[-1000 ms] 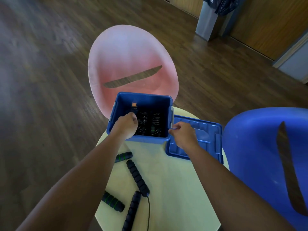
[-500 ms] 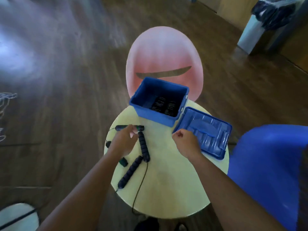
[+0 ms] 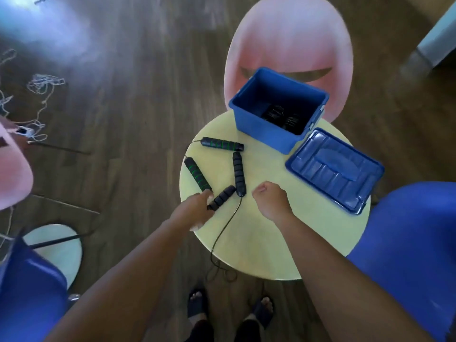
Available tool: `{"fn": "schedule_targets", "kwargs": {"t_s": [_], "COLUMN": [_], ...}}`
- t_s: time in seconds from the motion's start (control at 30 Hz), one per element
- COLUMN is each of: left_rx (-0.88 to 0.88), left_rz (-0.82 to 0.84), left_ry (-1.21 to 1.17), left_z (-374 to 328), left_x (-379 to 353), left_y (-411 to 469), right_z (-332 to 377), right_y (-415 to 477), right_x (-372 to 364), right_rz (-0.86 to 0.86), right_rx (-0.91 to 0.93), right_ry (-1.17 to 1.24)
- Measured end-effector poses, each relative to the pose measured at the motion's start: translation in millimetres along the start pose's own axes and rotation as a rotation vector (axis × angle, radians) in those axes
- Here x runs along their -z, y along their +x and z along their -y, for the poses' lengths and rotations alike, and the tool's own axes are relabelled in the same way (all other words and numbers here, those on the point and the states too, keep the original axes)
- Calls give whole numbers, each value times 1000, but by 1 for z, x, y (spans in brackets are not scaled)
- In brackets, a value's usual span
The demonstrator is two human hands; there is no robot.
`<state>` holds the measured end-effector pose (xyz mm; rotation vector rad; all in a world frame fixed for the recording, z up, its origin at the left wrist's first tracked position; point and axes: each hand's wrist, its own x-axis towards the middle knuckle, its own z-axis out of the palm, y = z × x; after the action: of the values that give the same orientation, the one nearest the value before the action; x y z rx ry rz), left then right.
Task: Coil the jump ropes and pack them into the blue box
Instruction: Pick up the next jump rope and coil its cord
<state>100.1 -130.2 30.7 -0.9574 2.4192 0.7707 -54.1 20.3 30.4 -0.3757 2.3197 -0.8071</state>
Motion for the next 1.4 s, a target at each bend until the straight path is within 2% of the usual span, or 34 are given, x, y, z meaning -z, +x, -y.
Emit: {"fn": "schedule_targets", "kwargs": {"t_s": [0.2,0.33,0.47,0.53,0.67,0.77,0.97,1.2,1.4], "left_rx": [-48,-64,-71,-69,-90,-141,-241,-363,-409], "left_rz": [34,49,34,23,-42,-77,-66,-72,-140], "left_ry": [3,-50,-162,-270,-539,-753,-1020,-917,-832], "left_z": [23,32,35,35,29,16,-23,-51,-76], "left_x": [-16,-13,-2,8,37,64,101,112,123], "left_y": [16,21,13,5,-12,-31,-77,-110,-132], "right_z": [9,13,14,15,27,45,91,109,111], "right_y": [28,37,34,25,-14,-52,-119,-161,-175], "right_x": [-43,-62,-60,-56,-42,-32,-7,23,47], "right_rz": [29,-44,4,21,76,78,52,-78,-62], "right_rx": [-3,-120,-160,-219,-313,-270,-78,70,148], "right_ry": [-46,-51,-36,174,840,1028,1077,952,979]}}
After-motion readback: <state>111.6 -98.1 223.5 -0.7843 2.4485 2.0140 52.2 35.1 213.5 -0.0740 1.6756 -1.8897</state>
